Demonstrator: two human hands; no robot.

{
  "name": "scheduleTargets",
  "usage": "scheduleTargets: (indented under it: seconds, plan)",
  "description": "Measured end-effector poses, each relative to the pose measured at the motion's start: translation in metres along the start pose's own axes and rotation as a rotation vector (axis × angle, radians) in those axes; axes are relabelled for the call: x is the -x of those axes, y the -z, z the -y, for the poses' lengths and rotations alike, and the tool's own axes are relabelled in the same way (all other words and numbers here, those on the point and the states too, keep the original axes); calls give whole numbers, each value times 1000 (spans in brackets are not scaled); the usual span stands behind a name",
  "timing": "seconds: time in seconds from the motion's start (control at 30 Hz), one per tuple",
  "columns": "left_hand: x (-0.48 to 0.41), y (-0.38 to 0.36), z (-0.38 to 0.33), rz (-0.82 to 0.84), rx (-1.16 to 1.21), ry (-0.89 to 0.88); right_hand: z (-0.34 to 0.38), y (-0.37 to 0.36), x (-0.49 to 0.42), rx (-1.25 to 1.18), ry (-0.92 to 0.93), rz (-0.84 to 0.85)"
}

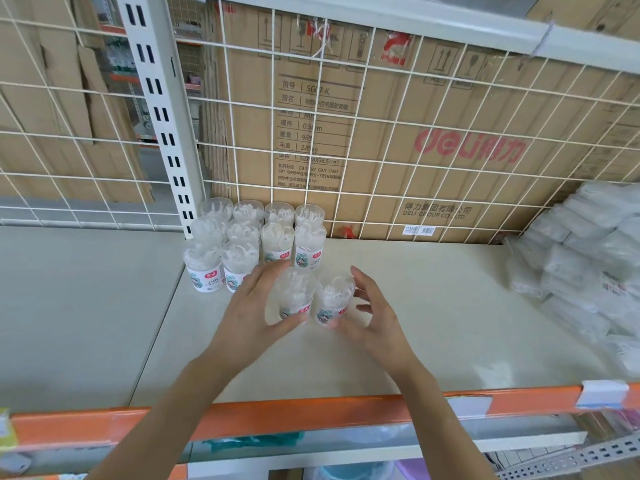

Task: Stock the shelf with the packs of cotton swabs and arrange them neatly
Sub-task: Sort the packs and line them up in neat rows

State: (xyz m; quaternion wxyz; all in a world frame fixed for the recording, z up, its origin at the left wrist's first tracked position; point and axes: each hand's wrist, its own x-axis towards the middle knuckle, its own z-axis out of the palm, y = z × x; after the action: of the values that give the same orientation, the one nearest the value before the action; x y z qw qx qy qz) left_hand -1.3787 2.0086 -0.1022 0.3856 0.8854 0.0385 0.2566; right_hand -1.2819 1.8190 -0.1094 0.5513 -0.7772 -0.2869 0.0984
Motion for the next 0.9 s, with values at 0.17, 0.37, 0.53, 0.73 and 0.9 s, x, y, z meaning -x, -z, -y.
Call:
scheduleTargets:
  seconds: [0.17, 0.37, 0.53, 0.73, 0.9]
  plan:
    - [-31, 29, -6, 131, -332, -285, 23, 18, -12, 103, 109, 47]
    - [-56, 35, -14, 450, -414, -265, 29, 26, -26, 267, 133, 202]
    - [-68, 38, -15, 499, -507, -232, 30, 20, -36, 202, 103, 155]
    - [-88, 46, -8, 530, -537, -181, 31, 6, -59, 169, 66, 138]
    - [-98, 51, -5, 542, -524, -183, 30, -2, -70, 139, 70, 122]
